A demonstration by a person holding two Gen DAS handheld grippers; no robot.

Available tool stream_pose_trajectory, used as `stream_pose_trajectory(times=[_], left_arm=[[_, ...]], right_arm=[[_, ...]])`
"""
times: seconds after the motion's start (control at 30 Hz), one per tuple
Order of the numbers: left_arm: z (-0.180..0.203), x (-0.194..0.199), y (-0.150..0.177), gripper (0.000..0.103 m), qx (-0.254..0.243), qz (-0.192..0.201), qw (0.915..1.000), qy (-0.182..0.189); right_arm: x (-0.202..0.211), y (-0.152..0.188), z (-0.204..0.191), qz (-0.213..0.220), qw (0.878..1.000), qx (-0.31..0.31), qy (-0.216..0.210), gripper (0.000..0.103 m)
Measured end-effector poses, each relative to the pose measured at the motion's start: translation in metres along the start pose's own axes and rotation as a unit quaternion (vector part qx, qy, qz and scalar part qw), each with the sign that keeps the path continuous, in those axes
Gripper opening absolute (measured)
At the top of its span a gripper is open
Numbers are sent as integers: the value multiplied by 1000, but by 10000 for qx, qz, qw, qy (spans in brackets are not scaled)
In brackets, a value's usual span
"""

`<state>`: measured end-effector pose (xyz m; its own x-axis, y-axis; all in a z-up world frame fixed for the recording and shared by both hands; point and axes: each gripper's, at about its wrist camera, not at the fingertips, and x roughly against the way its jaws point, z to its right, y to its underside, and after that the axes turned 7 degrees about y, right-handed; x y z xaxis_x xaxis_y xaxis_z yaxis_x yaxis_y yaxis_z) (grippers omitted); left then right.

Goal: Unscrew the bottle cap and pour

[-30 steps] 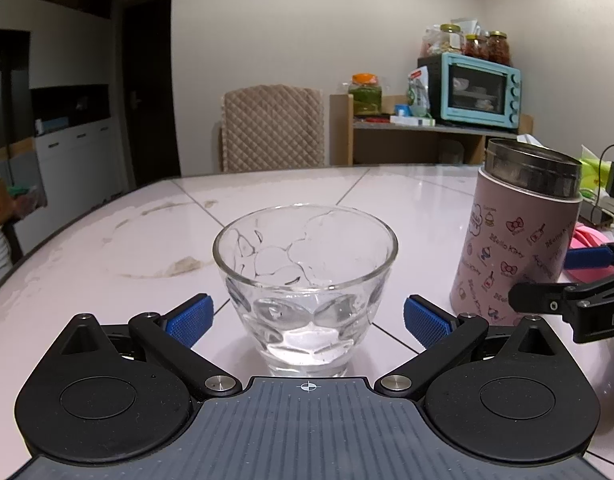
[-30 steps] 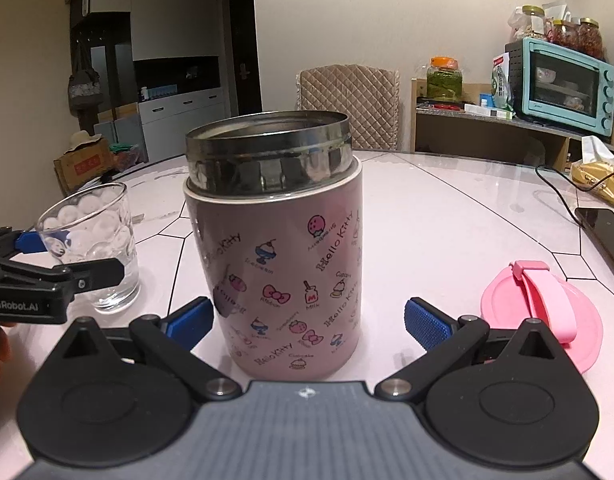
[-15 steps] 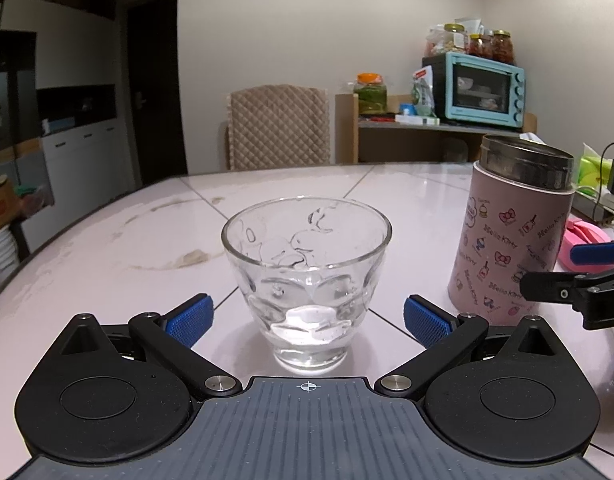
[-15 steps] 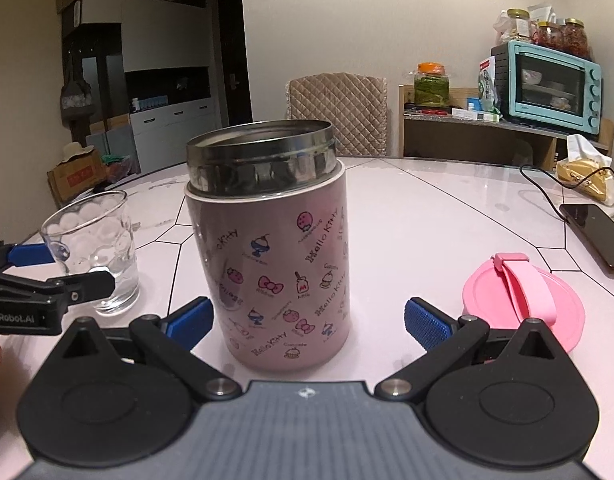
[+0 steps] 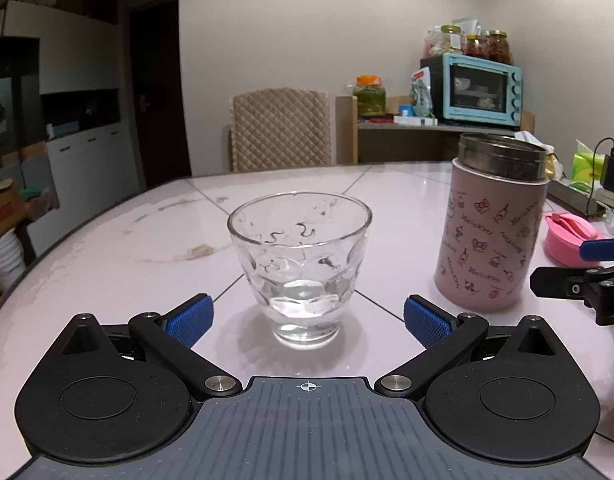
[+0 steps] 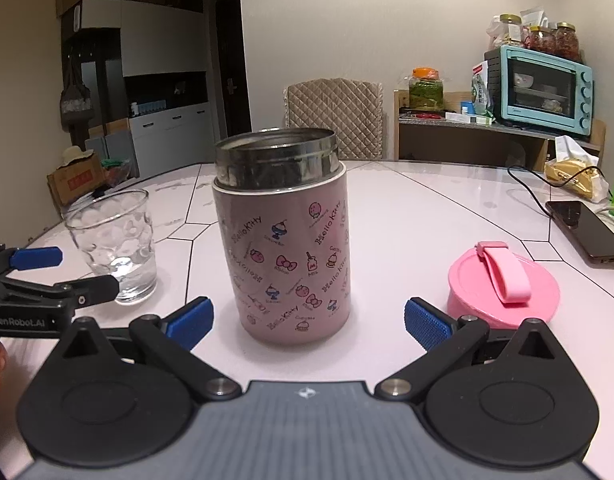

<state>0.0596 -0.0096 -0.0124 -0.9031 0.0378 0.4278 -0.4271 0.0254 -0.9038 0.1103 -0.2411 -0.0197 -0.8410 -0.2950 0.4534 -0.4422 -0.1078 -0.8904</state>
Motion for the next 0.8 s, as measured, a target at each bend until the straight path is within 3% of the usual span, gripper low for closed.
stream_pose_trajectory(times=[0.8], left_arm=[[30, 56, 8, 103, -89, 138, 9998, 66]], right_arm=[[65, 18, -1, 153, 9997, -203, 59, 103]])
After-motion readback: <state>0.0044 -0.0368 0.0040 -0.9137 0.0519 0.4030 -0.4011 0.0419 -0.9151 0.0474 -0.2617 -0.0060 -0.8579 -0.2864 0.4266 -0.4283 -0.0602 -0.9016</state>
